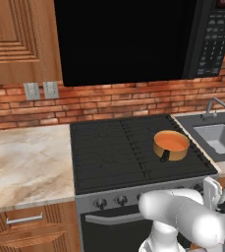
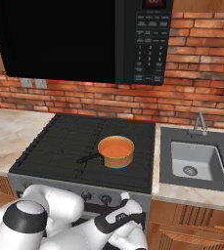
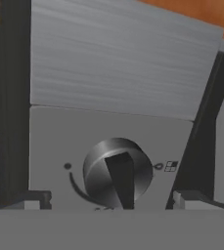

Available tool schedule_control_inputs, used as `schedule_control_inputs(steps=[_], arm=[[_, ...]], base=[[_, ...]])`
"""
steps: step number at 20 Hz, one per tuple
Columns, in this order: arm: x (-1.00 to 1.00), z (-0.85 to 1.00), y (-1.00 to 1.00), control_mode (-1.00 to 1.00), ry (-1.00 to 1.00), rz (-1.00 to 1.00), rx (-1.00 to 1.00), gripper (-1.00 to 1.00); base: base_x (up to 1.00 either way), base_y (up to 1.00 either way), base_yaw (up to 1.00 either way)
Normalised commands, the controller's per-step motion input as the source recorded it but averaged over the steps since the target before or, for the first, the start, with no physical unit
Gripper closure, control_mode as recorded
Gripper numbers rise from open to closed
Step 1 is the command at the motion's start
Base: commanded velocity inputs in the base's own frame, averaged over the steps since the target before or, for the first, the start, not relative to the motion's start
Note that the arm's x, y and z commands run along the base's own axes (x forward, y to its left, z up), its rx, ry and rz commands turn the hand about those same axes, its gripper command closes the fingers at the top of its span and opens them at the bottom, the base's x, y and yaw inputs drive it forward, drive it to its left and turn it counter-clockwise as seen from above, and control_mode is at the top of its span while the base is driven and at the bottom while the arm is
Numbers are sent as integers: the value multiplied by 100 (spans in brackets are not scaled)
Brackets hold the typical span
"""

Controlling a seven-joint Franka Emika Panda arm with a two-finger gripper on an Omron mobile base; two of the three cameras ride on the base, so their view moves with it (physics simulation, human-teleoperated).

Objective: Wait until the marinara sauce is simmered to a deep red color and then turn off the stove.

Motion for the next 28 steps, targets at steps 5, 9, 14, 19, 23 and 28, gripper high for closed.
schedule_control_inputs(steps=[5, 9, 14, 19, 23, 28], arm=[[1, -13, -13, -100, 0, 0, 0, -100], [0, -13, -7, -100, 0, 0, 0, -100], [1, -1, 0, -100, 0, 0, 0, -100], [0, 0, 5, -100, 0, 0, 0, -100], [0, 0, 14, -100, 0, 0, 0, -100], [0, 0, 26, -100, 0, 0, 0, -100]], base=[[0, 0, 0], [0, 0, 0], [0, 0, 0], [0, 0, 0], [0, 0, 0], [0, 0, 0]])
